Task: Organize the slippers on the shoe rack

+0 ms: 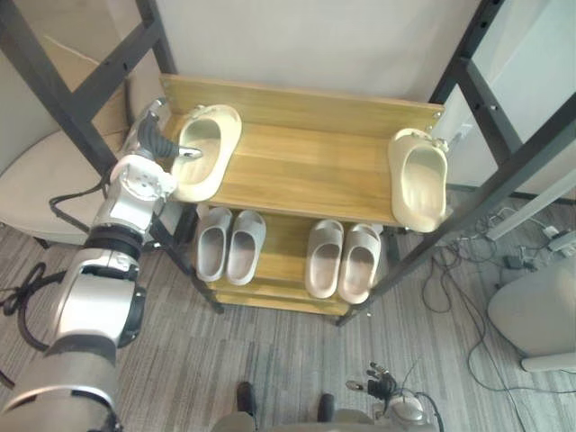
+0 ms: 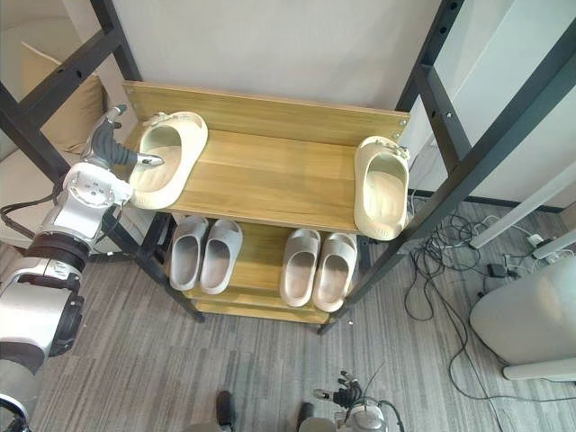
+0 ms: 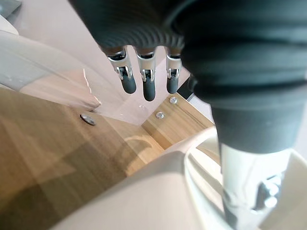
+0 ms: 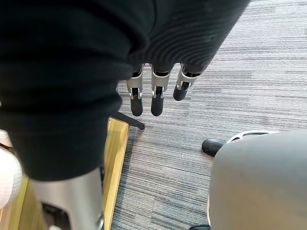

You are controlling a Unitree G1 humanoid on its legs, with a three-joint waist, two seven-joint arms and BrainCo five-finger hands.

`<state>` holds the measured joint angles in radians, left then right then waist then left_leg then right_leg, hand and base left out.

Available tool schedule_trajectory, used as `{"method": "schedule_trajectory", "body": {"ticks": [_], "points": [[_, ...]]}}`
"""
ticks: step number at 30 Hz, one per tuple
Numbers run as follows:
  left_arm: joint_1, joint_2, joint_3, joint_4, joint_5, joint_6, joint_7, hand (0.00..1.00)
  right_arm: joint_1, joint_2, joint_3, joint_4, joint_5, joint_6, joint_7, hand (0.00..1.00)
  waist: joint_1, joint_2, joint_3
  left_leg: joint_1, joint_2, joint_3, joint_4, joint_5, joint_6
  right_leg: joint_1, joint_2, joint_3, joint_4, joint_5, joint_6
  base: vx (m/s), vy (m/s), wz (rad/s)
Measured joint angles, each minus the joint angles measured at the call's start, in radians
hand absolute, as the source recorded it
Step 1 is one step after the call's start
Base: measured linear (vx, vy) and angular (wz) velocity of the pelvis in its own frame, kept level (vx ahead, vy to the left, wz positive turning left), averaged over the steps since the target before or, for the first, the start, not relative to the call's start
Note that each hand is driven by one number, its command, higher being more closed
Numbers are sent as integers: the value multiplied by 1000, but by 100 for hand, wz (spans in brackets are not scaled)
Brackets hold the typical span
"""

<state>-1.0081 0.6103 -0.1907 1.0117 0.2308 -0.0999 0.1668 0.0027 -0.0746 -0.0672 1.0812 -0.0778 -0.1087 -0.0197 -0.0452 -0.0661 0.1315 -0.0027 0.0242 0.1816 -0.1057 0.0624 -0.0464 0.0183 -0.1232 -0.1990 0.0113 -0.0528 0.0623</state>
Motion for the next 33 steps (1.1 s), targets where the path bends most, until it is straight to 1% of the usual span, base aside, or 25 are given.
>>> {"method": "schedule_trajectory", "body": {"ticks": [6,9,14,19,21,24,25,28,32,33], "points": [[-14,-3,-4,1,-21,2,3,100,-2,13,-8,-1,1,0,-1,0,1,0,0,-16,-2,9,-4,-1,4,-24,-3,12,1,2,-2,-44,7,-6],[-19,-11,-3,1,-35,7,5,100,-1,24,-8,0,0,1,-2,0,6,0,0,-19,-3,9,-4,1,7,-24,-4,12,1,11,7,0,0,0],[-20,-22,-4,1,-40,8,2,100,-1,29,-8,0,0,1,-2,0,5,0,0,-18,-6,2,-4,2,8,-18,-5,7,-2,13,9,-14,-5,3],[-19,-51,-3,-3,-61,8,2,100,-3,29,-7,0,0,4,-2,0,4,0,0,-17,-13,-2,1,4,11,-12,-12,-5,-4,15,13,-17,-2,6],[-19,-69,-3,-10,-67,8,2,100,-4,29,-7,0,0,5,-1,0,4,0,0,-17,-17,-3,1,6,13,-9,-16,-8,-7,18,16,-19,6,6],[-13,-117,-4,-40,-78,14,5,100,-5,28,-1,0,0,6,-1,0,3,0,0,-13,-24,-6,1,7,16,3,-20,-13,-17,25,17,-36,11,6],[-4,-134,-4,-62,-81,20,12,100,-6,29,3,0,0,6,-1,0,3,0,0,-13,-25,-8,1,9,18,3,-22,-14,-17,25,18,-36,2,3],[25,-182,-5,-141,-107,21,50,100,-5,30,6,-1,1,10,-2,0,0,0,0,-13,-27,-17,1,11,21,6,-23,-18,-16,25,17,-44,-7,4],[35,-251,-45,-182,-112,21,48,100,-9,29,17,-3,1,12,-2,0,-12,0,0,-3,-32,-29,-4,12,23,20,-28,-30,-17,24,15,-17,-8,6],[38,-281,-49,-189,-115,21,47,100,-13,28,27,-5,1,16,-2,0,-18,2,1,1,-33,-27,-5,11,22,23,-29,-28,-17,21,11,-31,-5,-4]]}}
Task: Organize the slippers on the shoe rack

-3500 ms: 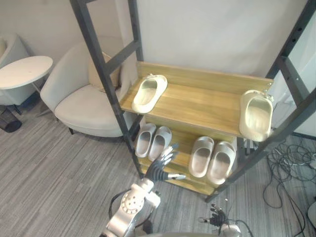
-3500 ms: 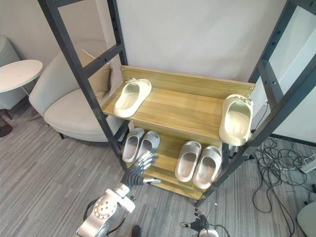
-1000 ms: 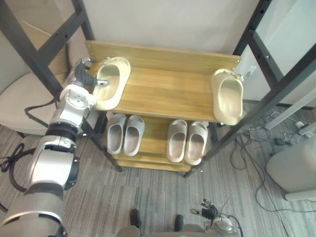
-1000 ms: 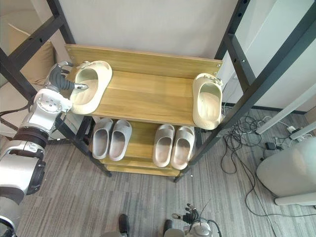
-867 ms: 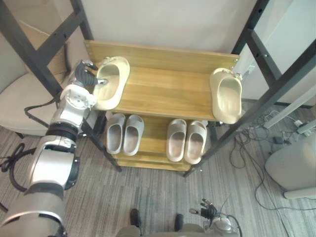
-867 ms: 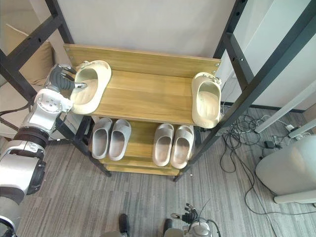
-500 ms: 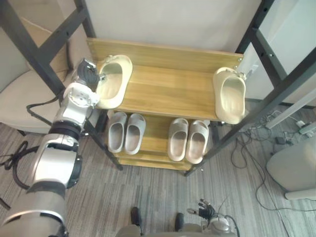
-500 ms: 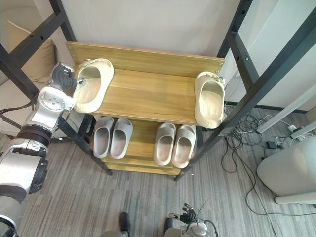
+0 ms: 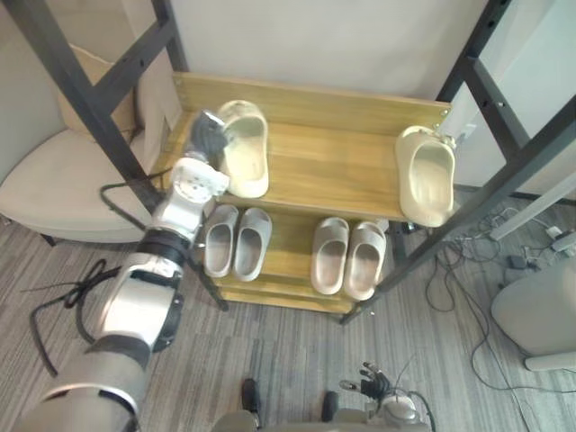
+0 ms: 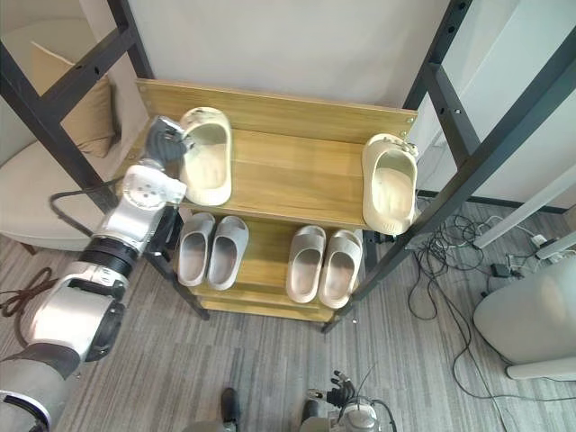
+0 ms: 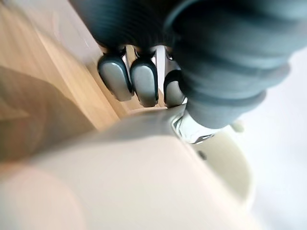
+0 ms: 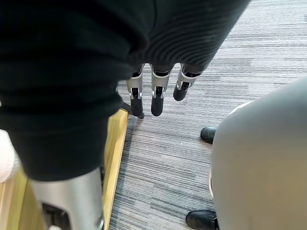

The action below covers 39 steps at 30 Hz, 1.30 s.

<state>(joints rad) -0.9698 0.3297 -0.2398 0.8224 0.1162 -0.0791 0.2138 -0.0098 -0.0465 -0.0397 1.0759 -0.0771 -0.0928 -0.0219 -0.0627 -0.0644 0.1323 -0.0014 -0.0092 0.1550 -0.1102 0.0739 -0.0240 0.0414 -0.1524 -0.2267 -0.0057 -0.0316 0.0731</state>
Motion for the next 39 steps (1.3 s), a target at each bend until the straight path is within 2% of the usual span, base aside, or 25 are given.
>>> {"method": "schedule_trajectory", "body": {"ticks": [5,15,26,30,39], "points": [[4,-52,-16,-15,-3,0,0,100,-11,0,5,-5,0,4,-5,0,-23,8,4,5,1,3,0,-2,-2,13,1,2,-4,0,0,-5,-1,-1],[15,-114,-15,-15,-32,1,27,100,-8,-4,4,-31,3,6,-23,0,-37,24,13,33,3,31,5,-22,-7,30,5,24,-27,3,3,1,-3,-7],[28,-157,-14,-6,-40,6,48,100,1,-6,3,-38,19,9,-32,0,-48,41,13,40,3,49,0,-33,-7,37,5,32,-37,1,-1,-20,-1,-3],[27,-177,-14,-6,-42,-1,62,100,1,-15,-8,-39,21,9,-37,0,-51,63,6,38,3,54,5,-39,-4,30,5,40,-39,4,3,7,-4,-5],[27,-201,-17,-6,-60,6,72,100,8,-15,-35,-40,38,5,-38,0,-53,64,6,37,2,51,5,-39,-4,32,5,38,-42,5,5,-14,-4,1]]}}
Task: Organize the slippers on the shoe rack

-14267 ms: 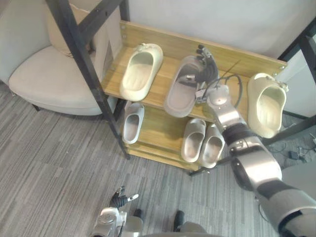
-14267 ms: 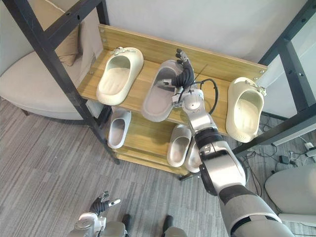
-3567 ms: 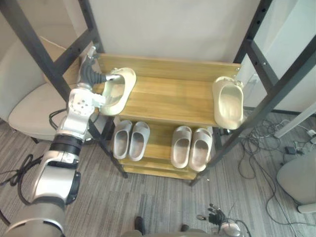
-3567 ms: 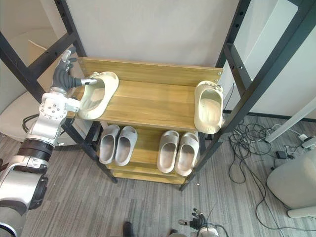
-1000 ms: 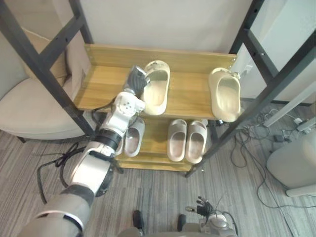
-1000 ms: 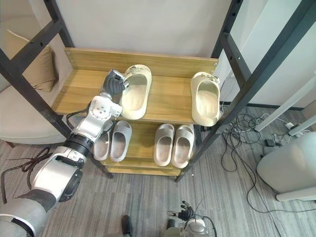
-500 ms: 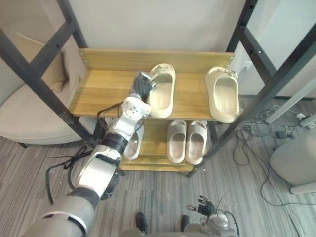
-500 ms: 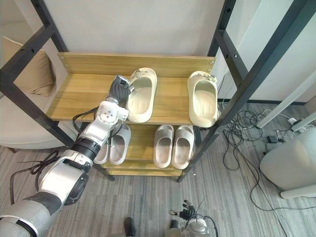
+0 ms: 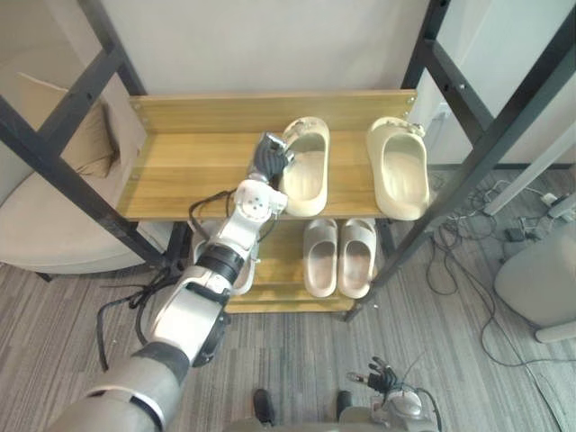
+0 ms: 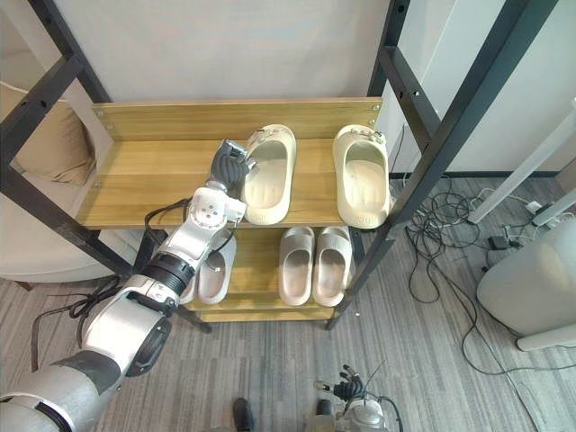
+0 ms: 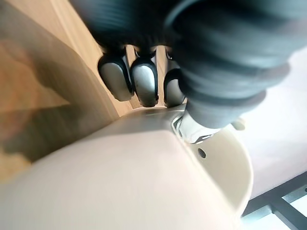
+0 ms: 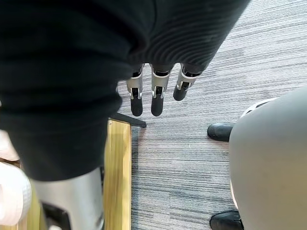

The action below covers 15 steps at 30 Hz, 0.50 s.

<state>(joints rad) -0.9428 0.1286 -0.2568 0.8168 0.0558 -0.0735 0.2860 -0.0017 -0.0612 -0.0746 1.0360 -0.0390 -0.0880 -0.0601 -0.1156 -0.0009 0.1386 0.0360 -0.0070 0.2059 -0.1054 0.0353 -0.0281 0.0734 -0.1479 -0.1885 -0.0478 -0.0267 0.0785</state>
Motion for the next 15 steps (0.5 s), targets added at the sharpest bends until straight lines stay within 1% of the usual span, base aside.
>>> {"method": "schedule_trajectory", "body": {"ticks": [8,12,15], "points": [[0,-27,-12,0,0,0,15,100,1,0,0,-1,0,-1,0,0,0,0,0,0,-1,-6,0,0,0,4,-1,-6,-1,0,0,0,0,1],[0,-36,-51,-11,-2,0,12,100,1,0,0,-2,1,-1,0,0,-3,1,-1,0,-2,-9,0,0,0,8,-1,-9,-5,0,0,0,0,1],[0,-61,-80,-24,-20,-1,2,100,1,0,0,-6,1,-1,1,0,-11,2,-1,1,-3,-11,1,0,0,14,-1,-15,-11,1,1,0,-2,3]]}}
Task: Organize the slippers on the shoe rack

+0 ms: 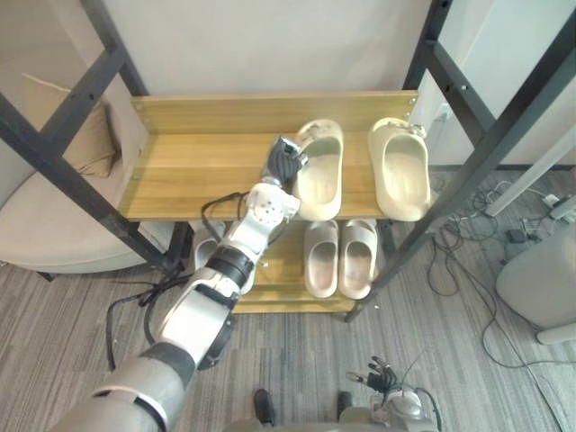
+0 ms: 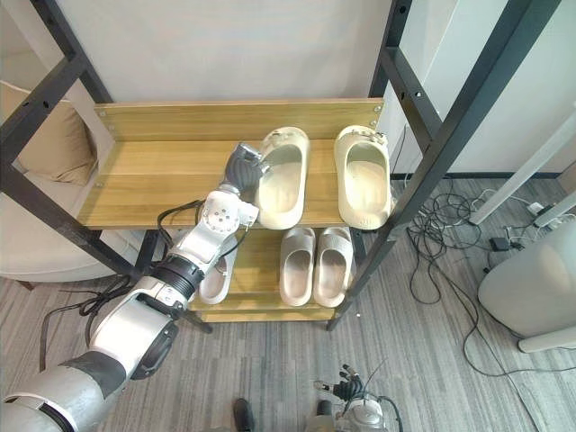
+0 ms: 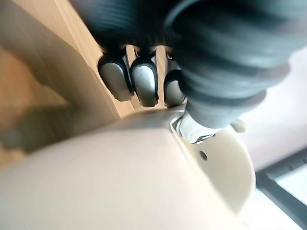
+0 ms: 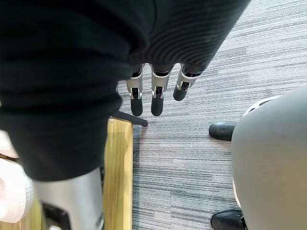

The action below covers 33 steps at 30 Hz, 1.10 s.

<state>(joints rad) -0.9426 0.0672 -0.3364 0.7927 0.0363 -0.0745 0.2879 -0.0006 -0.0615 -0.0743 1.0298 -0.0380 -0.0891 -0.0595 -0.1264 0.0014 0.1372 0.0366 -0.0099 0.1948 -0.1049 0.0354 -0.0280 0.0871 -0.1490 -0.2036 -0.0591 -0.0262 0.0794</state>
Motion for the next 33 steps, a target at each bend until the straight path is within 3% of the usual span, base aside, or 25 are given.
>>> {"method": "schedule_trajectory", "body": {"ticks": [10,11,23,33], "points": [[34,-47,-38,-40,-22,-1,-7,100,5,-14,3,-15,0,0,0,0,-9,10,0,17,0,3,0,-4,-2,21,1,-4,-3,-7,-12,-14,-5,1],[36,-48,-42,-40,-23,-1,-7,0,6,-19,8,-16,1,0,0,0,-9,10,0,17,0,5,-1,-6,0,20,1,-3,-3,-7,-12,-45,-4,-5],[53,-41,-28,-52,-20,-4,-2,0,9,-20,7,-18,2,0,0,0,-9,10,0,28,1,17,0,-14,-4,29,1,5,-8,-7,-11,-7,-3,-2],[53,6,79,-50,-40,1,-8,0,11,-20,37,-27,11,1,5,0,-13,8,1,34,2,11,0,-21,-5,41,3,4,-12,-7,-11,0,-16,-2]]}}
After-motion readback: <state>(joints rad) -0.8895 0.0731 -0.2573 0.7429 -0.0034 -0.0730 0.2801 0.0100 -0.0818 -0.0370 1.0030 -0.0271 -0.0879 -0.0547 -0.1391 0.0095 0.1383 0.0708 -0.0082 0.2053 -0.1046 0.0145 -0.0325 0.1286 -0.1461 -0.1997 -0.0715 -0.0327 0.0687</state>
